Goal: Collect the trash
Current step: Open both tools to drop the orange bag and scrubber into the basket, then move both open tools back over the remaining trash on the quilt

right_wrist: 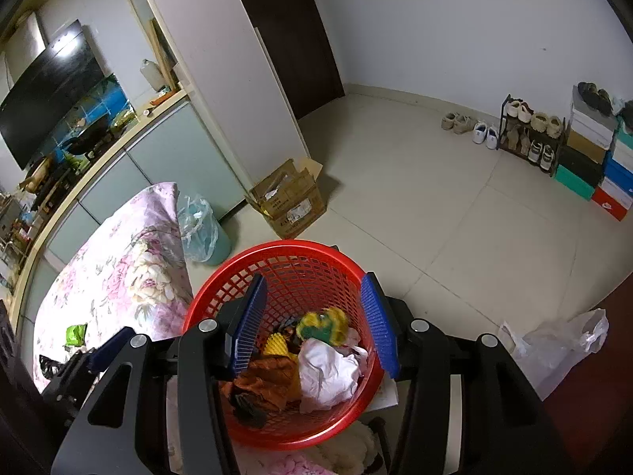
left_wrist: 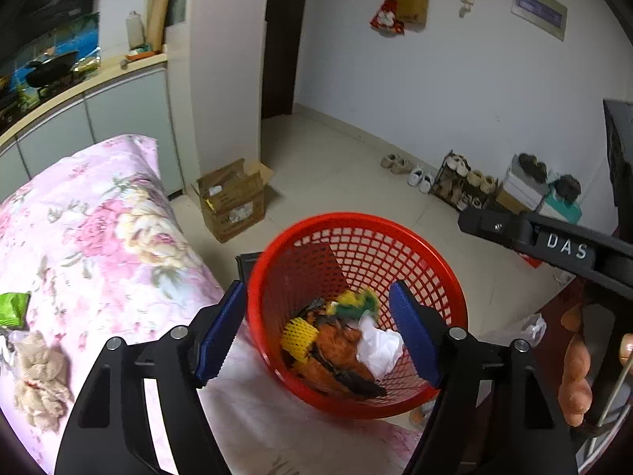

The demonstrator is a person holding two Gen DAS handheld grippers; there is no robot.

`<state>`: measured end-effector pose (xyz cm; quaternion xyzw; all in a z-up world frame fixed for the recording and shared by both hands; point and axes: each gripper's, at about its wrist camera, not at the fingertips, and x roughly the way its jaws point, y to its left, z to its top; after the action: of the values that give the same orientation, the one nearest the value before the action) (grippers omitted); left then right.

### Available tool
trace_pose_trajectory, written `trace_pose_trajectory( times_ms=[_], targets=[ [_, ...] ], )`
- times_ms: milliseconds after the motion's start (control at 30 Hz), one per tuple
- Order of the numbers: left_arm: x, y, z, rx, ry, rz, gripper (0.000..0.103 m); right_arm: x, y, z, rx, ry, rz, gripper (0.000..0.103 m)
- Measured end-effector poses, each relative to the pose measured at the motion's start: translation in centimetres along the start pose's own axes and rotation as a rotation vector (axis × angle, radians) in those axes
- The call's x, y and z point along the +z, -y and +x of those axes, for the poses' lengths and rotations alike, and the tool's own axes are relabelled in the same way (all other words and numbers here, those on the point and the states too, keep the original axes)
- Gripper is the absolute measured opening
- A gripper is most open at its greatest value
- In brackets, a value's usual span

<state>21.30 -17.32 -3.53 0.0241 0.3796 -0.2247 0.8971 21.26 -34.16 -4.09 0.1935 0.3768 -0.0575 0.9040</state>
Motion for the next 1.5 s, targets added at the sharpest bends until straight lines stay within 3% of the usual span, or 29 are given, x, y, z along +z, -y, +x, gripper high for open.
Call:
trace_pose_trajectory(
  times_ms=[300, 800, 933, 1233, 1367, 1500],
  targets=[
    [-0.6, -3.0, -3.3, 0.069, 0.060, -0.045, 0.074, -0.3, -2.1, -1.5, 0.034, 0.030, -0.051, 0.049],
    [-3.0, -11.0, -10.6, 0.300, 0.154, -0.154, 0.075, -3.5, -8.7, -3.3, 0.160, 0.052, -0.235, 0.055],
    [-4.2, -15.0, -12.6, 0.372, 0.163, -0.236, 0.076, -4.8, -10.6, -3.8, 0.198, 0.054, -0.290, 0.055],
    [-7.4, -26.6, -15.7, 0.577, 0.164, -0.523, 0.078, -6.7, -13.3, -3.3, 0.234, 0.014, -0.357, 0.055],
    [-8.5, -30.4, -15.2, 0.599, 0.135, -0.632, 0.078, -7.2, -13.7, -2.8, 0.234, 0.002, -0.369, 0.055],
    [-8.7, -31.9, -13.3, 0.568, 0.097, -0.690, 0.078, -7.6, -13.7, -2.4, 0.231, -0.012, -0.372, 0.055]
  ],
)
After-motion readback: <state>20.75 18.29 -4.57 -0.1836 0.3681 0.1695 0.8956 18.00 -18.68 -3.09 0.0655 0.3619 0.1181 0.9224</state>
